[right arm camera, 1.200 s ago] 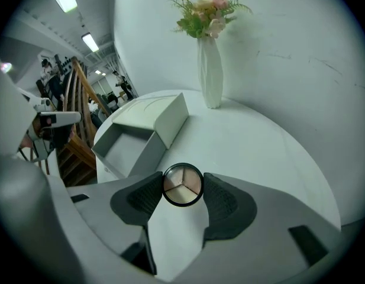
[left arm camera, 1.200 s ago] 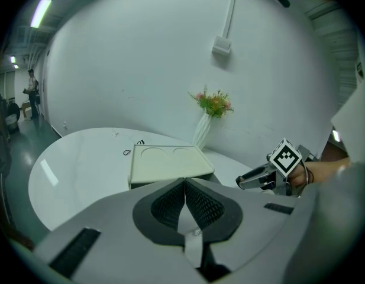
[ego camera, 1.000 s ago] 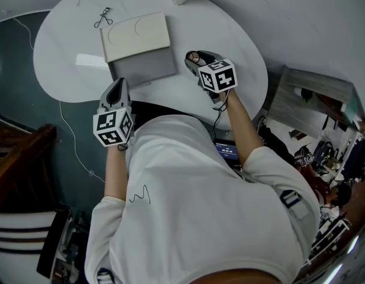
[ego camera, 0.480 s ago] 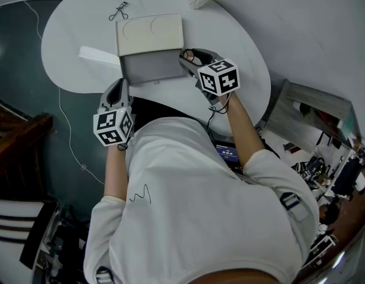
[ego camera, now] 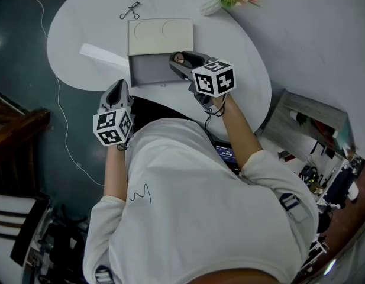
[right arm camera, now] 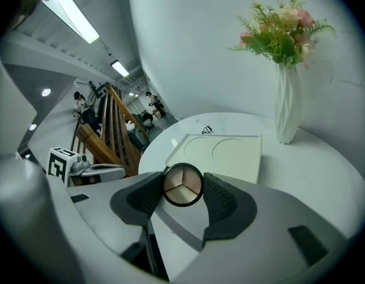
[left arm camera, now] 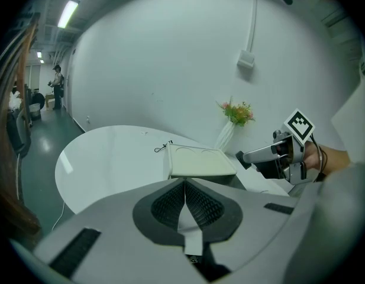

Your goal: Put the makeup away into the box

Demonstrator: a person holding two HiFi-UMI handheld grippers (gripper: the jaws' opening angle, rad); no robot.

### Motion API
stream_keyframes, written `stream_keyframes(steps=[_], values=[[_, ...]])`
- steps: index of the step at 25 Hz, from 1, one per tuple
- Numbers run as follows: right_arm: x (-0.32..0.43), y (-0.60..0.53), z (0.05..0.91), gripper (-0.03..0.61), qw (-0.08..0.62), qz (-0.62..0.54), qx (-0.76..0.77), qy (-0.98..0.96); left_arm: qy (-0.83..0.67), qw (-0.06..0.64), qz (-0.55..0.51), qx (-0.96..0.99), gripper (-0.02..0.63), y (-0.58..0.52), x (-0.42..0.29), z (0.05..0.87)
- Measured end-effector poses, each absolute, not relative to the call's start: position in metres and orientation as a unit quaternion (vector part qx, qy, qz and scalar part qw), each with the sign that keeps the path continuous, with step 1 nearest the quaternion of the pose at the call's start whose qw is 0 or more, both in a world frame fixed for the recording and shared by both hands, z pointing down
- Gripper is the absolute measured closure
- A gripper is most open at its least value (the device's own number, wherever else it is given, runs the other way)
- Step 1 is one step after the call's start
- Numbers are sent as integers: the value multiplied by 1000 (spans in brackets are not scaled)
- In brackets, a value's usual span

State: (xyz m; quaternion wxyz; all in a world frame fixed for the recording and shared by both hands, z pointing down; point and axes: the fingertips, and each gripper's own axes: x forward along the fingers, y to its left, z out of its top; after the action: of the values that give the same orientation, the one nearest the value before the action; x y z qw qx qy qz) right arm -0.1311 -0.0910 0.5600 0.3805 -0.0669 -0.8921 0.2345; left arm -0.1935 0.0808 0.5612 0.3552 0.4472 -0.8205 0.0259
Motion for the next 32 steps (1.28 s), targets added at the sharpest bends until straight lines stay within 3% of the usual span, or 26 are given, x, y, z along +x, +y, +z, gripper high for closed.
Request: stream_keyframes(steps=[16,32], values=[[-172,-21,583,364,455,217,-137,-853,-819,374,12,435,592,109,-216,576],[-180,10,643,363,553,125,-159,-809,-819,394,-7,418,592,131,-251,592]])
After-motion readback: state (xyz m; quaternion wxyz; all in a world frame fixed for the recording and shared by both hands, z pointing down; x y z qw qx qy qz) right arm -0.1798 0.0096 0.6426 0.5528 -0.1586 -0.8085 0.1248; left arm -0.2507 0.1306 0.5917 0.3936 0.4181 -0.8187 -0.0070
